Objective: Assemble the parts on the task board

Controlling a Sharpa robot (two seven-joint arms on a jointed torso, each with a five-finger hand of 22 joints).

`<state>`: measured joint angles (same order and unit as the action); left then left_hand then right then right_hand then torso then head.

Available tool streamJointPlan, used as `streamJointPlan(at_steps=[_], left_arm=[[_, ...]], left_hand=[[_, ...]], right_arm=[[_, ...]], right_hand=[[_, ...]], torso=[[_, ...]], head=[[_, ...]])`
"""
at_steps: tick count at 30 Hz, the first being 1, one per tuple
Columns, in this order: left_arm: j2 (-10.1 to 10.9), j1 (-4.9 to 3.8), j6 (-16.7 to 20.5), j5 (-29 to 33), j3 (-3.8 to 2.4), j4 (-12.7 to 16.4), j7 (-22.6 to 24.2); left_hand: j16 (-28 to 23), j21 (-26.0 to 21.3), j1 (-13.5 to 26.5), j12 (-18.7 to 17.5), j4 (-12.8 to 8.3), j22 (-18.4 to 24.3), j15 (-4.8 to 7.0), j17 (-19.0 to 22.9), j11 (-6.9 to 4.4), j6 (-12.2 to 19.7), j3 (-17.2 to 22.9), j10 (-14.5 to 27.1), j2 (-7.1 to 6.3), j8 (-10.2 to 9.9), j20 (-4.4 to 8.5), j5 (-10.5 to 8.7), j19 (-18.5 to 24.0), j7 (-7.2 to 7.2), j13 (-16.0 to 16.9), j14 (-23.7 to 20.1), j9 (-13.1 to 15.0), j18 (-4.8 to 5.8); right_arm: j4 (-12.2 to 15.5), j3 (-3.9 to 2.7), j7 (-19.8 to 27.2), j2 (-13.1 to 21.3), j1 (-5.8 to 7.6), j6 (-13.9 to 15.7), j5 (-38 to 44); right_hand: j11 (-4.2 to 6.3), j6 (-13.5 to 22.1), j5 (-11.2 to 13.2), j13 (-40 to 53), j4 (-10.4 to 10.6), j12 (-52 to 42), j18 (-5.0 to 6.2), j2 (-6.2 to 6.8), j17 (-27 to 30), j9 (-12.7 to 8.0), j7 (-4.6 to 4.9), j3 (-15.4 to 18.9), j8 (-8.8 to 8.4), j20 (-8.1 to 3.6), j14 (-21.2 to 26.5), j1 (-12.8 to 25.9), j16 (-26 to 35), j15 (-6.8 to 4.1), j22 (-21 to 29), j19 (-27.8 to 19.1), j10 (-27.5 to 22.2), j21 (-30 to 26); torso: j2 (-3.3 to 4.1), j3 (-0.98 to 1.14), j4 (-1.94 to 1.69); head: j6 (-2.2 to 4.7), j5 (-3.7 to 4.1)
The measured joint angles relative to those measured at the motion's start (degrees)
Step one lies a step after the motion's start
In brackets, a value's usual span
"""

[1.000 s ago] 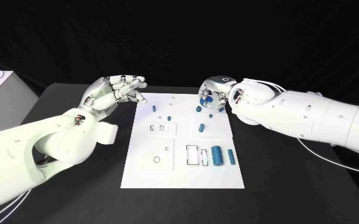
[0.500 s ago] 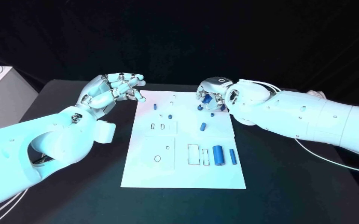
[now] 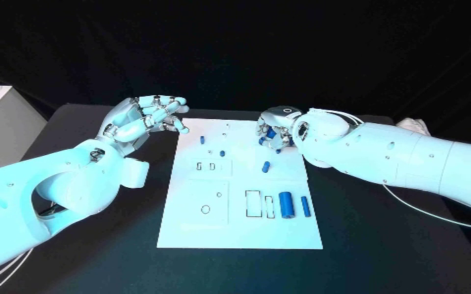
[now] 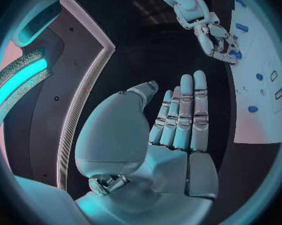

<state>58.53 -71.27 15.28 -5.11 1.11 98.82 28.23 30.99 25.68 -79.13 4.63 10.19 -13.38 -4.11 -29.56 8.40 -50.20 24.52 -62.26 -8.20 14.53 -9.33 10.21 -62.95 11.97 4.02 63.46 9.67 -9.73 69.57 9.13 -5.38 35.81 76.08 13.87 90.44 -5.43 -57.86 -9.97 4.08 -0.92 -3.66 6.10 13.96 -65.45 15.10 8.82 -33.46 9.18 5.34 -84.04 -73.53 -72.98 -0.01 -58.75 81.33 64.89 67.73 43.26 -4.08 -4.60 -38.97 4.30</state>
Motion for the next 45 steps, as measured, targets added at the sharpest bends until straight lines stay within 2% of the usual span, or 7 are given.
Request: streamJointPlan(at_steps=[7, 13, 15, 18, 26, 38, 45], left_arm=[[0.04, -0.08, -0.10, -0.32, 0.01, -0.04, -0.32], [0.09, -0.14, -0.15, -0.48, 0.01, -0.04, -0.57], [0.10, -0.15, -0.18, -0.53, 0.01, -0.04, -0.66], [0.13, -0.18, -0.25, -0.58, 0.01, -0.05, -0.80], [0.20, -0.22, -0.45, -0.62, 0.01, -0.14, -1.13], [0.34, -0.28, -0.65, -0.65, 0.01, -0.53, -1.49], [0.19, -0.32, -0.77, -0.66, 0.01, -0.67, -1.66]], left_hand=[[0.00, 0.00, 0.23, 0.00, 0.00, -0.06, 0.00, -0.08, 0.00, 0.00, 0.00, 0.00, -0.23, 0.00, 0.00, 0.00, 0.00, 0.00, 0.00, 0.00, -0.01, 0.00], [0.00, 0.00, 0.23, -0.07, 0.00, -0.05, -0.16, -0.07, 0.00, 0.00, 0.00, 0.00, -0.23, 0.00, 0.01, 0.00, 0.01, 0.00, 0.00, -0.15, -0.01, 0.00], [0.00, 0.00, 0.23, -0.20, 0.00, -0.05, -0.20, -0.07, 0.00, 0.00, 0.00, 0.00, -0.23, 0.00, 0.21, 0.00, 0.21, 0.00, 0.00, -0.20, -0.01, 0.00], [0.00, 0.00, 0.23, -0.20, 0.00, -0.05, -0.20, -0.07, 0.00, 0.00, 0.00, 0.00, -0.23, 0.00, 0.21, 0.00, 0.21, 0.00, 0.00, -0.20, -0.01, 0.00], [0.00, 0.00, 0.23, -0.20, 0.00, -0.15, -0.20, -0.20, 0.00, 0.00, 0.00, 0.00, -0.23, 0.00, 0.21, 0.00, 0.21, 0.00, -0.01, -0.20, -0.02, 0.01], [0.24, 0.31, 0.23, -0.20, -0.15, -0.28, -0.20, -0.35, 0.00, 0.00, 0.15, 0.01, -0.22, 0.00, 0.21, 0.00, 0.20, 0.00, 0.00, -0.20, -0.02, 0.01], [0.46, 0.48, 0.23, -0.20, -0.15, -0.37, -0.20, -0.43, 0.00, 0.00, 0.15, 0.00, -0.22, 0.00, 0.21, 0.00, 0.20, 0.00, 0.00, -0.19, -0.03, 0.01]], right_arm=[[-0.34, -0.03, -0.29, -0.19, -0.06, -0.38, 0.07], [-0.42, -0.11, -0.30, -0.30, -0.07, -0.01, 0.07], [-0.42, -0.11, -0.30, -0.30, -0.07, 0.40, 0.05], [-0.34, -0.06, -0.27, -0.26, -0.14, 1.41, -0.02], [0.86, 0.03, -0.46, 0.07, -0.38, 7.14, -0.15], [0.90, -0.42, -2.86, -2.58, 0.15, 14.85, -0.14], [-1.35, -0.59, -4.20, -5.34, 0.43, 17.04, -0.07]], right_hand=[[0.05, -0.34, -0.02, 0.06, 0.17, 0.00, 0.01, -0.03, 0.00, 0.18, -0.04, -0.17, 0.06, 0.00, 0.00, -0.02, 0.00, 0.00, -0.13, 0.00, 0.24, 0.00], [0.61, -2.28, -1.27, 0.61, 1.29, -0.98, 0.04, -1.89, -1.35, 1.00, -0.56, -1.29, 1.54, -0.21, 0.00, -0.14, -1.67, 0.00, -3.58, 0.65, 3.73, 2.74], [0.93, -3.05, -1.32, 0.84, 1.44, -1.20, -0.85, -2.49, -1.51, 1.29, -0.74, -1.43, 2.08, -0.41, 0.01, -0.28, -1.90, -0.03, -5.48, 1.12, 4.70, 4.15], [0.94, -3.90, -0.51, 1.27, 1.67, -1.52, -0.86, -3.20, -1.79, 2.17, -1.55, -1.58, 3.26, -0.82, 0.10, -0.73, -2.29, -0.93, -8.51, 1.67, 5.90, 6.42], [0.33, -4.72, 0.14, 1.67, 0.52, -1.80, -1.73, -3.66, -2.13, 2.67, -1.81, -2.28, 5.84, -1.33, 0.10, -1.22, -2.88, -1.33, -11.57, 2.18, 6.51, 8.47], [0.15, -4.72, 0.36, 1.68, 0.51, -1.80, -1.73, -3.66, -1.87, 2.67, -1.82, -2.29, 6.22, -1.33, -0.11, -1.22, -2.88, -1.53, -12.02, 2.18, 6.70, 8.93], [0.15, -4.71, 0.47, 1.69, 0.12, -1.77, -1.73, -3.66, -1.87, 2.67, -1.82, -2.37, 6.23, -1.33, -0.11, -1.23, -2.88, -1.53, -11.77, 2.18, 6.70, 8.93]], torso=[[0.36, -0.07, -0.03], [0.64, -0.14, -0.02], [0.71, -0.14, -0.02], [0.81, -0.17, -0.02], [1.01, -0.15, -0.02], [1.22, -0.17, 0.13], [1.32, -0.40, -0.07]], head=[[0.35, -0.15], [0.54, -0.23], [0.54, -0.19], [0.46, -0.13], [0.75, -0.41], [1.29, -0.30], [1.38, -0.19]])
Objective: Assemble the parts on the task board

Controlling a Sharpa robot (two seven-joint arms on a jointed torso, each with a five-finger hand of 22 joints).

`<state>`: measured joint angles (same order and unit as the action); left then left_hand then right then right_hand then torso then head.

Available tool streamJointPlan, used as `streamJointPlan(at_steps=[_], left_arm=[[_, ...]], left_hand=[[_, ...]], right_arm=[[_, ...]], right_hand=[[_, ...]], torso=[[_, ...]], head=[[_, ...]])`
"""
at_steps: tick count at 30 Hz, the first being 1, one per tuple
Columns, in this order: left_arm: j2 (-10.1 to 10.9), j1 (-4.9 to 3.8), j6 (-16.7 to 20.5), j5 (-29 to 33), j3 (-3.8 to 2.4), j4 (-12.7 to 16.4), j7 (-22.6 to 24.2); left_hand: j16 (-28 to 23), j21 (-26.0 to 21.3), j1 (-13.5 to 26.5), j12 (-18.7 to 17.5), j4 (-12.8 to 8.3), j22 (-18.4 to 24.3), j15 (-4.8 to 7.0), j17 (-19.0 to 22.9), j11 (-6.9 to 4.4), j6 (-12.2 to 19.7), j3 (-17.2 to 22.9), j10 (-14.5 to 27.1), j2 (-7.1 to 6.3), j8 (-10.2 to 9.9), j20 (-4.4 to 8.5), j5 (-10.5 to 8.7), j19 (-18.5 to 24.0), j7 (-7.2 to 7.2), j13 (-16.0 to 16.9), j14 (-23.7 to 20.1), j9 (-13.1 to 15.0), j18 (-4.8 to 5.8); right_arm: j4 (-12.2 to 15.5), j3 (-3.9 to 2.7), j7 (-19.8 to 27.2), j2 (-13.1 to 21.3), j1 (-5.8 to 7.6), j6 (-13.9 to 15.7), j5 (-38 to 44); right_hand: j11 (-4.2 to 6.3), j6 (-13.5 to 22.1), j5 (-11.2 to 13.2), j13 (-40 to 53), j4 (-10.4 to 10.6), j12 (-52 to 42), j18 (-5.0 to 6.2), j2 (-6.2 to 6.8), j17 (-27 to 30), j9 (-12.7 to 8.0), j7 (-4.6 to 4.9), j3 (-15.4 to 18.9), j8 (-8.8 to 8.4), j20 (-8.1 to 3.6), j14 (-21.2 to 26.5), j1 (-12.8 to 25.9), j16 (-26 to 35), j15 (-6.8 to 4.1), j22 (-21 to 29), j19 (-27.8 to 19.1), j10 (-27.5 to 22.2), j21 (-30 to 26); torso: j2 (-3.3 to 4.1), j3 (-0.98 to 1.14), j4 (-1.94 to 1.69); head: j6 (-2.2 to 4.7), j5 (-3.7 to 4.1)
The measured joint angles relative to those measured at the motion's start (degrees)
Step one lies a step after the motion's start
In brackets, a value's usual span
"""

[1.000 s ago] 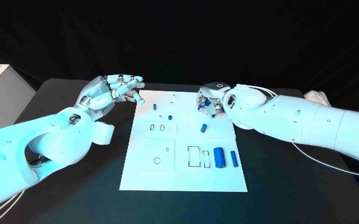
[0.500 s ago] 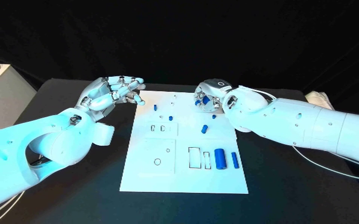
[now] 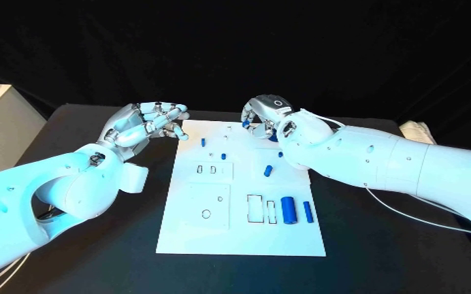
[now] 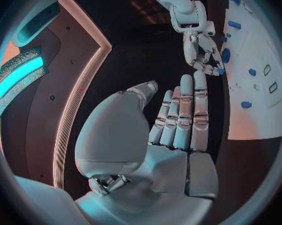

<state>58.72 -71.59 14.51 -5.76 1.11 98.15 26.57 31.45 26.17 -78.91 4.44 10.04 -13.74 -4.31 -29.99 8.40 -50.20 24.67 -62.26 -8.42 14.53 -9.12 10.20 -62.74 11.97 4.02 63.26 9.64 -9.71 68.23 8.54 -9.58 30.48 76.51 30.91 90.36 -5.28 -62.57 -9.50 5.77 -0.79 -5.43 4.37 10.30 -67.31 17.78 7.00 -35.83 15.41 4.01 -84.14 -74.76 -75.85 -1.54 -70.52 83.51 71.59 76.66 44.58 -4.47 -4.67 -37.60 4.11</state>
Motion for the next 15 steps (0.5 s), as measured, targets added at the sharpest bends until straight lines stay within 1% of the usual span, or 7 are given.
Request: streamJointPlan(at_steps=[3, 6, 7, 9, 12, 14, 15], left_arm=[[-0.11, -0.01, -0.05, 0.00, 0.00, 0.00, -0.07], [-0.24, -0.04, -0.10, -0.01, 0.01, -0.01, -0.12], [-0.29, -0.07, -0.12, -0.01, 0.01, 0.00, -0.14], [-0.35, -0.17, -0.15, -0.01, 0.01, 0.06, -0.19], [-0.46, -0.34, -0.21, -0.02, 0.01, 0.17, -0.24], [-0.50, -0.46, -0.27, -0.03, 0.01, 0.27, -0.29], [-0.50, -0.51, -0.29, -0.04, 0.01, 0.31, -0.31]], left_hand=[[0.00, 0.00, 0.00, 0.00, 0.00, 0.00, 0.00, 0.00, 0.00, 0.00, 0.00, 0.00, 0.00, 0.00, 0.00, 0.00, 0.00, 0.00, 0.00, 0.00, 0.00, 0.00], [0.00, 0.00, 0.00, 0.00, 0.00, 0.00, 0.00, 0.00, 0.00, 0.00, 0.00, 0.00, 0.00, 0.00, 0.00, 0.00, 0.00, 0.00, 0.00, 0.00, 0.00, 0.00], [0.00, 0.00, 0.00, 0.00, 0.00, 0.00, 0.00, 0.00, 0.00, 0.00, 0.00, 0.00, 0.00, 0.00, 0.00, 0.00, 0.00, 0.00, 0.00, 0.00, 0.00, 0.00], [0.00, 0.00, 0.00, 0.00, 0.00, 0.00, 0.00, 0.00, 0.00, 0.00, 0.00, 0.00, 0.00, 0.00, 0.00, 0.00, 0.00, 0.00, 0.00, 0.00, 0.00, 0.00], [0.00, 0.00, 0.00, 0.00, 0.00, -0.01, 0.00, -0.01, 0.00, 0.00, 0.00, 0.00, 0.00, 0.00, 0.00, 0.00, 0.00, 0.00, 0.00, 0.00, 0.00, 0.00], [-0.01, 0.22, 0.00, 0.00, -0.16, -0.10, 0.00, -0.09, 0.00, 0.00, 0.16, 0.00, 0.00, 0.00, 0.00, 0.00, 0.00, 0.00, 0.00, 0.00, 0.00, 0.00], [-0.01, 0.22, 0.00, 0.00, -0.16, -0.10, 0.00, -0.09, 0.00, 0.00, 0.16, 0.00, 0.00, 0.00, 0.00, 0.00, 0.00, 0.00, 0.00, 0.00, 0.00, 0.00]], right_arm=[[-1.05, -0.04, -0.36, -1.33, 0.06, 0.60, 0.01], [-2.50, -0.06, -0.55, -2.82, 0.09, 1.00, 0.01], [-2.90, -0.08, -0.61, -3.24, 0.10, 1.10, 0.01], [-3.82, -0.09, -0.69, -4.12, 0.12, 1.21, 0.00], [-4.68, -0.09, -0.73, -4.85, 0.09, 1.23, -0.06], [-5.16, -0.09, -0.73, -5.21, 0.00, 1.23, -0.13], [-5.34, -0.09, -0.73, -5.36, -0.05, 1.21, -0.15]], right_hand=[[0.00, 0.22, -0.18, 0.00, 0.00, 0.26, 0.00, -0.05, 0.00, 0.00, -0.18, 0.00, 0.00, 0.00, 0.00, -0.06, 0.00, 0.00, 0.08, 0.00, 0.00, 0.00], [0.00, 0.55, -0.31, 0.00, -0.18, 0.37, 0.00, -0.05, 0.00, 0.41, 0.14, -0.17, 0.00, 0.00, 0.00, -0.06, 0.00, 0.00, 0.39, 0.00, 0.00, 0.00], [0.00, 0.62, -0.43, 0.00, -0.32, 0.43, 0.01, -0.05, 0.00, 1.70, 0.20, -0.31, 0.00, 0.00, 0.00, -0.06, 0.00, 0.00, 0.39, 0.00, 0.00, 0.00], [0.00, 0.66, -0.65, 0.00, -0.39, 0.53, 0.01, -0.05, 0.00, 1.96, 0.22, -0.25, -0.01, 0.00, 0.00, -0.06, 0.00, 0.00, 0.39, 0.00, 0.00, 0.00], [0.00, 0.72, -0.71, 0.00, -0.40, 0.59, 0.01, -0.05, 0.00, 2.00, 0.28, -0.25, -0.01, 0.00, 0.00, -0.06, 0.00, 0.01, 0.39, 0.00, 0.00, 0.00], [0.00, 0.73, -0.71, 0.00, -0.40, 0.60, 0.01, -0.05, 0.00, 2.03, 0.29, -0.25, -0.02, 0.00, 0.00, -0.06, 0.00, 0.01, 0.39, 0.00, 0.00, 0.00], [0.00, 0.76, -0.71, 0.00, -0.40, 0.65, 0.01, -0.05, 0.00, 2.43, 0.29, -0.25, -0.02, 0.00, 0.00, -0.06, 0.00, 0.01, 0.39, 0.00, 0.00, 0.00]], torso=[[0.06, -0.05, -0.08], [0.11, -0.13, -0.13], [0.14, -0.13, -0.13], [0.22, -0.20, -0.16], [0.33, -0.37, -0.29], [0.42, -0.49, -0.45], [0.46, -0.55, -0.52]], head=[[0.09, -0.13], [0.12, -0.20], [0.14, -0.21], [0.21, -0.23], [0.44, -0.12], [0.58, -0.07], [0.63, -0.07]])
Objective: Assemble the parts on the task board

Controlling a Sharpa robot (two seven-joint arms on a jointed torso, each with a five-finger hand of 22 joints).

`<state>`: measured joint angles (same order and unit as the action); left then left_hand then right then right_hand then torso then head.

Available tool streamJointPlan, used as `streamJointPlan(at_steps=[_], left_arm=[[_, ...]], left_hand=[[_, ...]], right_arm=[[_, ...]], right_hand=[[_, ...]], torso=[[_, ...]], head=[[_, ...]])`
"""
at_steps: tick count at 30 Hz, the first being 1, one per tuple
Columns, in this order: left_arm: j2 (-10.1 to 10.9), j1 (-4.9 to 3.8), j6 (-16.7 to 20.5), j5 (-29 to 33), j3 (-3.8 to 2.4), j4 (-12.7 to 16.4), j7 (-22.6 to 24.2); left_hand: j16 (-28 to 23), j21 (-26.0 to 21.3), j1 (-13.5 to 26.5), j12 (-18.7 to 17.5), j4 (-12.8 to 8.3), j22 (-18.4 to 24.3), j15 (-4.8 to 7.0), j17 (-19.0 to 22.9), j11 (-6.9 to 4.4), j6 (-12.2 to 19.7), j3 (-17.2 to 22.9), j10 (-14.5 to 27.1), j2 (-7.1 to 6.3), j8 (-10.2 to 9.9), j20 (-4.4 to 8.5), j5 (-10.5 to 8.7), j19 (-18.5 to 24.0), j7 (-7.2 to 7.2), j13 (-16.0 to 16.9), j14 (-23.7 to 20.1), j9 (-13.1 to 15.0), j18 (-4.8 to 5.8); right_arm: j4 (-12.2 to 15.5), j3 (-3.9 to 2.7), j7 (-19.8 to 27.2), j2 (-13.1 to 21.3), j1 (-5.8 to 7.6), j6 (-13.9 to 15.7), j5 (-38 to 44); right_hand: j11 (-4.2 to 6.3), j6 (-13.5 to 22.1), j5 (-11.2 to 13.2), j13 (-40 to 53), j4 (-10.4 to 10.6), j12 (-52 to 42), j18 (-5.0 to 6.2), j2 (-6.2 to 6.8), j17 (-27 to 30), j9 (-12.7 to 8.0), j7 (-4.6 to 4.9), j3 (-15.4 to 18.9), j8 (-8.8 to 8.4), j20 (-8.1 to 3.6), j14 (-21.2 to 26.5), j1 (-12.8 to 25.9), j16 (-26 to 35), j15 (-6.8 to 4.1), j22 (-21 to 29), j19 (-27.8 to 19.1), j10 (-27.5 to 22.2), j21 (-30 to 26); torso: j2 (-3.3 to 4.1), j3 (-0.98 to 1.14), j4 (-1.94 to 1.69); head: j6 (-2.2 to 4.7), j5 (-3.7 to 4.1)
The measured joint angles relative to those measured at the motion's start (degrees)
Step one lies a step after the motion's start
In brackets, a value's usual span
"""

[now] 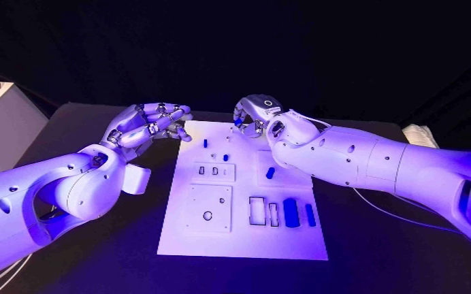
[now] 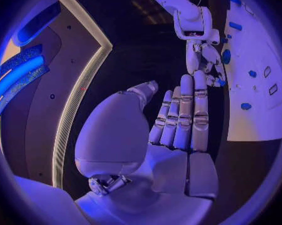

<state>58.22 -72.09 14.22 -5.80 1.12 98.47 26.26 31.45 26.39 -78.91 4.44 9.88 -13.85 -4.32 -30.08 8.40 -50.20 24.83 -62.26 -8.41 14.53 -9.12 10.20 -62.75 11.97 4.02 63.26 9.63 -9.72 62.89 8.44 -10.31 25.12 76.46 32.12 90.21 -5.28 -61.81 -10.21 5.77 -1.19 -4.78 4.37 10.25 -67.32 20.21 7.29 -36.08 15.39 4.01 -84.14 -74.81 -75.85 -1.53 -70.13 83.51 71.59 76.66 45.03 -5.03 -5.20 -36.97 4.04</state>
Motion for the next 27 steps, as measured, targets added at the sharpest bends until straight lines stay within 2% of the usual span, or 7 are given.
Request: streamJointPlan(at_steps=[7, 13, 27], left_arm=[[-0.02, -0.60, -0.16, -0.03, 0.00, 0.12, -0.11], [-0.03, -0.92, -0.24, -0.05, 0.00, 0.21, -0.20], [-0.03, -1.32, -0.30, -0.13, 0.00, 0.33, -0.32]], left_hand=[[0.00, 0.00, 0.00, 0.00, 0.00, 0.00, 0.00, 0.00, 0.00, 0.00, 0.00, 0.00, 0.00, 0.00, -0.05, 0.00, 0.05, 0.00, 0.00, 0.00, 0.00, 0.00], [0.00, 0.00, 0.00, 0.00, 0.00, 0.00, 0.00, 0.00, 0.00, 0.00, 0.00, 0.00, 0.00, 0.00, -0.20, 0.00, 0.20, 0.00, 0.00, 0.00, 0.00, 0.00], [-0.01, 0.00, 0.00, 0.00, 0.00, 0.01, 0.00, 0.01, 0.00, 0.00, 0.00, 0.00, 0.00, 0.00, -0.20, 0.00, 0.20, 0.00, 0.00, 0.00, -0.01, 0.00]], right_arm=[[-1.04, 0.00, 0.00, -0.93, -0.26, -0.20, -0.27], [-1.52, 0.01, 0.02, -1.19, -0.34, -0.63, -0.44], [-2.69, -0.11, 0.00, -1.89, -0.30, -1.40, -0.60]], right_hand=[[0.00, 0.14, 0.00, 0.00, 0.00, 0.12, 0.00, 0.00, 0.00, 0.83, 0.00, 0.01, -0.07, 0.00, 0.00, 0.00, 0.00, 0.00, 0.00, 0.00, 0.00, 0.00], [0.00, 0.25, 0.00, 0.00, 0.00, 0.26, 0.01, 0.00, 0.00, 0.86, 0.01, 0.01, 0.14, 0.00, 0.00, 0.00, 0.01, 0.00, 0.00, 0.00, 0.00, 0.00], [0.00, 0.45, 0.04, 0.83, 0.00, 0.49, 0.01, 0.00, 0.00, 1.12, 0.06, 0.04, 0.14, 0.00, 0.00, 0.00, 0.03, 0.01, 0.11, 0.00, 0.00, -0.23]], torso=[[0.35, -0.40, -0.50], [0.60, -0.69, -0.79], [0.88, -0.79, -0.82]], head=[[0.09, 0.15], [0.12, 0.24], [0.07, 0.07]])
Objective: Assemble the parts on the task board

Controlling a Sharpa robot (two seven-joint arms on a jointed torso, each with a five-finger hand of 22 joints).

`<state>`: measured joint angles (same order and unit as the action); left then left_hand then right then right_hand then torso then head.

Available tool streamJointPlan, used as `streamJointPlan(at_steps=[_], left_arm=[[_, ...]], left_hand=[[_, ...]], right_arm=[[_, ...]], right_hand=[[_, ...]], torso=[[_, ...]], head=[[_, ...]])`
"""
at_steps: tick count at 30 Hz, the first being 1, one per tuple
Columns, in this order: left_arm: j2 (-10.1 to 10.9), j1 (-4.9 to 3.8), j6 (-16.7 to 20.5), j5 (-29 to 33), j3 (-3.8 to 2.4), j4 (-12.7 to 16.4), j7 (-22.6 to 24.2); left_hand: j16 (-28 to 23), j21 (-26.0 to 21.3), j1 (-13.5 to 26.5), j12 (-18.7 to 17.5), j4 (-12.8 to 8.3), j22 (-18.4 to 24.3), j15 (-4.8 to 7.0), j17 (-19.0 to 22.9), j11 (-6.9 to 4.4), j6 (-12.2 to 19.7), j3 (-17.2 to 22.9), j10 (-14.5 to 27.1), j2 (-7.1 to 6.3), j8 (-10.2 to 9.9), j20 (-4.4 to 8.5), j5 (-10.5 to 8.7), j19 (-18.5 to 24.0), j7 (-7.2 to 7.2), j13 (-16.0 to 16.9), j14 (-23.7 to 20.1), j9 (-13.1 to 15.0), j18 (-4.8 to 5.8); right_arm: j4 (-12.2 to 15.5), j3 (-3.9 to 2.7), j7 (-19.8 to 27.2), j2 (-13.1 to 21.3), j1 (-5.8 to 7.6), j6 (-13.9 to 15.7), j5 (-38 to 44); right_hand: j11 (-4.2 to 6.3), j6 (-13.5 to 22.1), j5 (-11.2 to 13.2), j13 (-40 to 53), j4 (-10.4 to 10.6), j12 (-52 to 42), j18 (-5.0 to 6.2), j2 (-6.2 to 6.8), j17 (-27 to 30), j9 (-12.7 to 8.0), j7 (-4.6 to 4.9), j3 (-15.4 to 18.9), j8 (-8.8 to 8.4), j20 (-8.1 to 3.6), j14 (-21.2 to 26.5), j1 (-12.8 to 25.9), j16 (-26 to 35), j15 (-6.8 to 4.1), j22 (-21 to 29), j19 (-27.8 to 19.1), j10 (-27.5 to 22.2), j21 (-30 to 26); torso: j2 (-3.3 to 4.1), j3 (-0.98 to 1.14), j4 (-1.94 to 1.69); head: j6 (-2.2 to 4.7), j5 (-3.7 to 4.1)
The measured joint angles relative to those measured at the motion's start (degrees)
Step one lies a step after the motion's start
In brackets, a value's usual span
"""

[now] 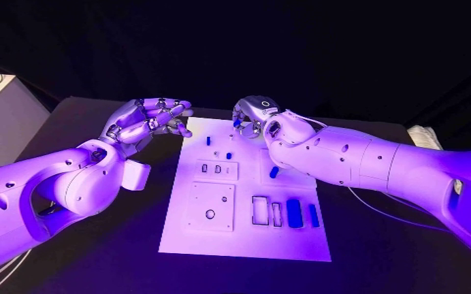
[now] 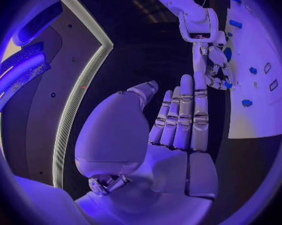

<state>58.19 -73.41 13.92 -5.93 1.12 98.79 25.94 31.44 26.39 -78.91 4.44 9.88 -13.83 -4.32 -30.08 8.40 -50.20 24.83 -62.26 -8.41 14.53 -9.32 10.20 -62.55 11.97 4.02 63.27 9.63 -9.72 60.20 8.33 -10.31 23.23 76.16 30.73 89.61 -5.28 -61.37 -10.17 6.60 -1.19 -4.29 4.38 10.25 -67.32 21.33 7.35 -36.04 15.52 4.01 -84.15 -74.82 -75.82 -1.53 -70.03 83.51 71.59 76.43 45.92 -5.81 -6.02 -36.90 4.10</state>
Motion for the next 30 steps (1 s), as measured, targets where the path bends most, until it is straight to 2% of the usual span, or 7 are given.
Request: streamJointPlan(at_steps=[13, 22, 30], left_arm=[[-0.05, -0.06, -0.02, -0.10, 0.00, -0.05, -0.11], [-0.09, -0.08, -0.02, -0.12, 0.00, -0.17, -0.19], [-0.08, -0.08, -0.03, -0.14, 0.00, -0.32, -0.22]], left_hand=[[0.00, 0.00, 0.00, 0.00, 0.00, 0.00, 0.00, 0.00, 0.00, 0.00, 0.00, 0.00, 0.00, 0.00, 0.00, 0.00, 0.00, 0.00, 0.00, 0.00, 0.00, 0.00], [0.00, -0.01, 0.00, 0.00, 0.00, 0.01, 0.00, 0.01, 0.00, 0.00, 0.00, 0.00, 0.00, 0.00, 0.00, 0.00, 0.00, 0.00, 0.00, 0.00, 0.00, 0.00], [0.00, -0.01, 0.00, 0.00, 0.00, 0.01, 0.00, 0.01, 0.00, 0.00, 0.00, 0.00, 0.00, 0.00, 0.00, 0.00, 0.00, 0.00, 0.00, 0.00, 0.00, 0.00]], right_arm=[[-1.31, -0.12, 0.03, -0.57, 0.11, 0.00, -0.25], [-1.15, -0.13, 0.05, -0.49, 0.14, 0.02, -0.50], [-0.29, -0.08, 0.05, 0.04, 0.07, 0.46, -0.59]], right_hand=[[0.30, 1.40, 0.22, 1.07, -0.17, 0.66, 0.01, -0.16, 0.40, 0.02, 0.42, -0.16, -0.02, 0.42, 0.00, -0.16, 0.00, 0.01, 0.20, -0.43, -0.31, -0.24], [0.30, 1.43, 0.34, 1.09, -0.17, 0.85, 0.01, -0.16, 0.50, 0.06, 0.45, -0.17, -0.04, 0.42, 0.21, -0.16, 0.00, 0.22, 0.14, -0.42, -0.31, -0.23], [0.30, 1.51, 0.52, 1.06, -0.17, 0.99, 0.01, -0.16, 0.25, 0.10, 0.51, -0.16, -0.14, 0.42, 0.21, -0.16, -0.32, 0.22, -0.02, -0.42, -0.30, -0.23]], torso=[[0.20, -0.12, 0.01], [0.27, -0.14, 0.06], [0.34, -0.13, 0.13]], head=[[0.02, -0.18], [-0.16, -0.26], [-0.04, -0.38]])
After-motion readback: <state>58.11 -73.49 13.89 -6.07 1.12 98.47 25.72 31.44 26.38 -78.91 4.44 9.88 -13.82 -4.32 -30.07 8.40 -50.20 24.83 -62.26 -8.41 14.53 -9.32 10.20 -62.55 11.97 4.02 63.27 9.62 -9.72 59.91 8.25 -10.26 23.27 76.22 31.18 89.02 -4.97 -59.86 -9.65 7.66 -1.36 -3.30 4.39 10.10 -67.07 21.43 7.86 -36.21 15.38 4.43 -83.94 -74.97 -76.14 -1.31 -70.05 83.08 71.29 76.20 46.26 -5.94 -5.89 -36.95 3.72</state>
